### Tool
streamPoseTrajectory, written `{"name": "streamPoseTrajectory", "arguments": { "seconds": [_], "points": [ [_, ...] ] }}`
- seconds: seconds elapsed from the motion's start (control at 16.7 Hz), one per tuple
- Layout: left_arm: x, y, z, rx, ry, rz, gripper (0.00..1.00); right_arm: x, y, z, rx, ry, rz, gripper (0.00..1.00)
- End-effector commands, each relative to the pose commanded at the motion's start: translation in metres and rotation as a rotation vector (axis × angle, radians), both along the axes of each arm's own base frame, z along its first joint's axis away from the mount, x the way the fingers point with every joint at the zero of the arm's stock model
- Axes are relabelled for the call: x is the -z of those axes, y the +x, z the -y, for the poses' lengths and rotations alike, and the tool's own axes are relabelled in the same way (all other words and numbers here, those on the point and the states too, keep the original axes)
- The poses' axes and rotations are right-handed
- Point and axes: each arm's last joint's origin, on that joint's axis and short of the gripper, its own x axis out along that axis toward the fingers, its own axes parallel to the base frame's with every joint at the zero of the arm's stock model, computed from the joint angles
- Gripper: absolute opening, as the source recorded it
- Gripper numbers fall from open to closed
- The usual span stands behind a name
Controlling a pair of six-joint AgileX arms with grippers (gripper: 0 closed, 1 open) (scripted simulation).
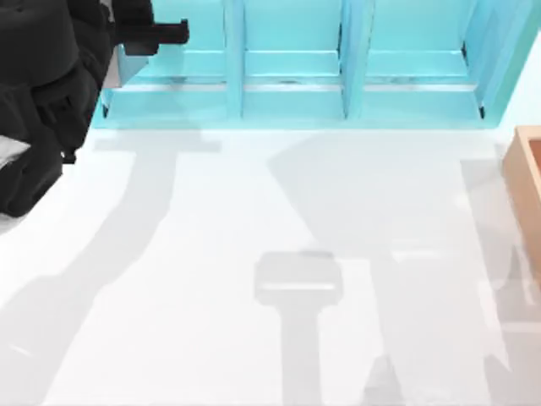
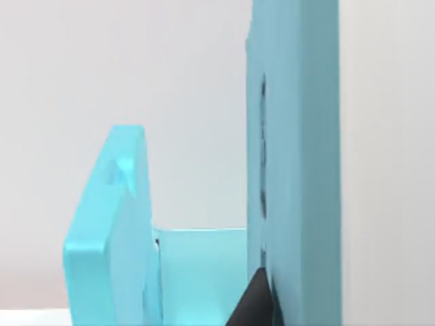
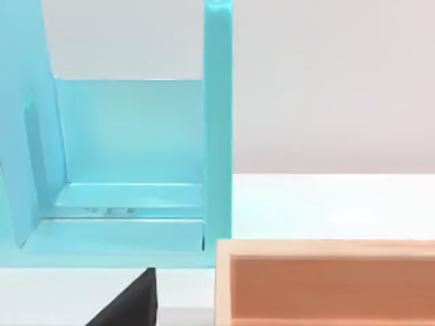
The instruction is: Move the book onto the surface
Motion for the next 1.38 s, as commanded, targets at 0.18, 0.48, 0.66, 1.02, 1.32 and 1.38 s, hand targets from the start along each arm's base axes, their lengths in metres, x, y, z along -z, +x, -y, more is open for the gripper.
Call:
{"name": "streamPoseTrajectory", "arguments": {
  "seconds": [0.18,0.48,0.66,1.02,1.32,1.38],
  "points": [
    [-0.011,-0.036,-0.006,0.002,0.005,-0.014,0.0,0.0,0.0,0.0,0.0,0.0,0.0,1.0],
    [-0.012,-0.052,-0.009,0.003,0.012,-0.028,0.0,0.0,0.0,0.0,0.0,0.0,0.0,1.0],
    [-0.011,-0.051,-0.01,-0.001,0.016,-0.034,0.0,0.0,0.0,0.0,0.0,0.0,0.0,1.0],
    [-0.006,-0.054,0.011,0.019,-0.144,-0.107,0.0,0.0,0.0,0.0,0.0,0.0,0.0,1.0],
    [0.016,-0.061,0.052,-0.02,-0.395,-0.287,0.0,0.0,0.0,0.0,0.0,0.0,0.0,1.0],
    [0.023,-0.064,0.062,-0.042,-0.447,-0.329,0.0,0.0,0.0,0.0,0.0,0.0,0.0,1.0]
  ]
}}
